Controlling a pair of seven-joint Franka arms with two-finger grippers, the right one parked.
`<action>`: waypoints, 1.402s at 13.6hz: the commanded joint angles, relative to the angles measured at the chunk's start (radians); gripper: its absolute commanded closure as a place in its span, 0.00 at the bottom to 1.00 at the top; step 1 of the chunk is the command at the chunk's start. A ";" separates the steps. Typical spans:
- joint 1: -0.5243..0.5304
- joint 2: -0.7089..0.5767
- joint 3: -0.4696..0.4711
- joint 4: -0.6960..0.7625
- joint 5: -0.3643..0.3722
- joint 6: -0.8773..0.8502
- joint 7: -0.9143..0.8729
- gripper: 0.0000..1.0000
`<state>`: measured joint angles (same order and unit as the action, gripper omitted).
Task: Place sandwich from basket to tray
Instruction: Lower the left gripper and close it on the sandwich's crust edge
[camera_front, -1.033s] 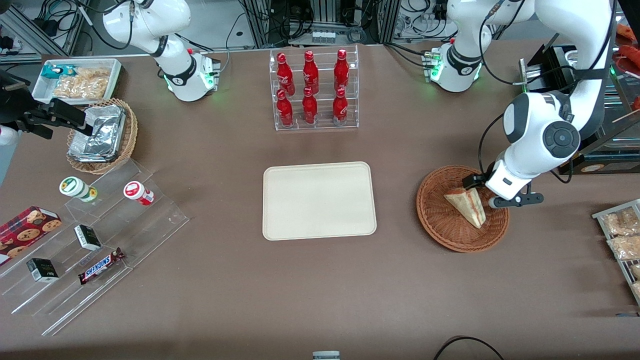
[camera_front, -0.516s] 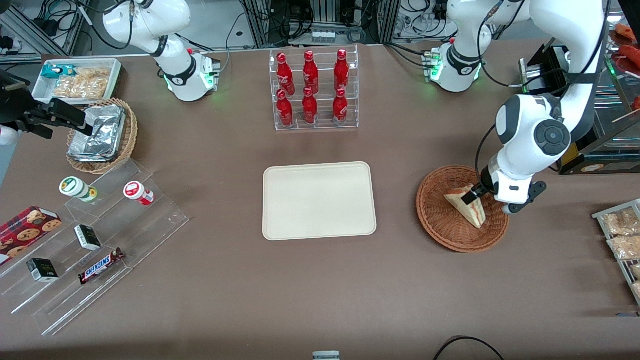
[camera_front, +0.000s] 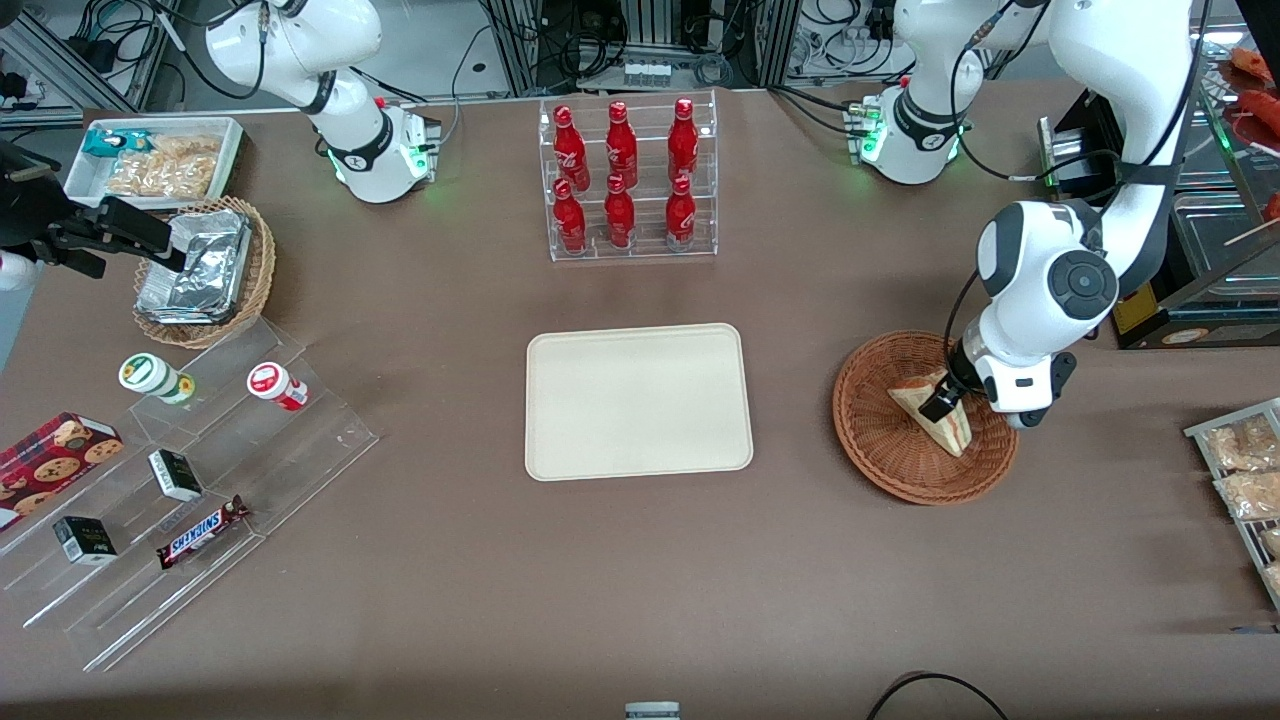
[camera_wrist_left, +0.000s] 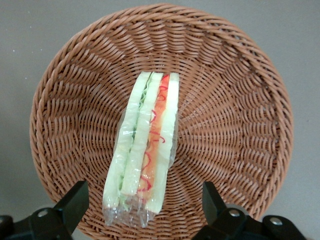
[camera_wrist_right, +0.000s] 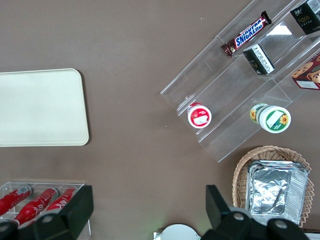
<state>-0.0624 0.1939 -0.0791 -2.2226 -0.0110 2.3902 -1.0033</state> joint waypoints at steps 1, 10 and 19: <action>-0.002 0.028 0.001 -0.009 -0.010 0.023 -0.023 0.00; -0.002 0.067 0.002 0.006 0.003 0.038 -0.008 0.95; -0.005 -0.001 -0.028 0.139 0.009 -0.225 0.288 0.99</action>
<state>-0.0623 0.2143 -0.0827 -2.1364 -0.0075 2.2509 -0.7590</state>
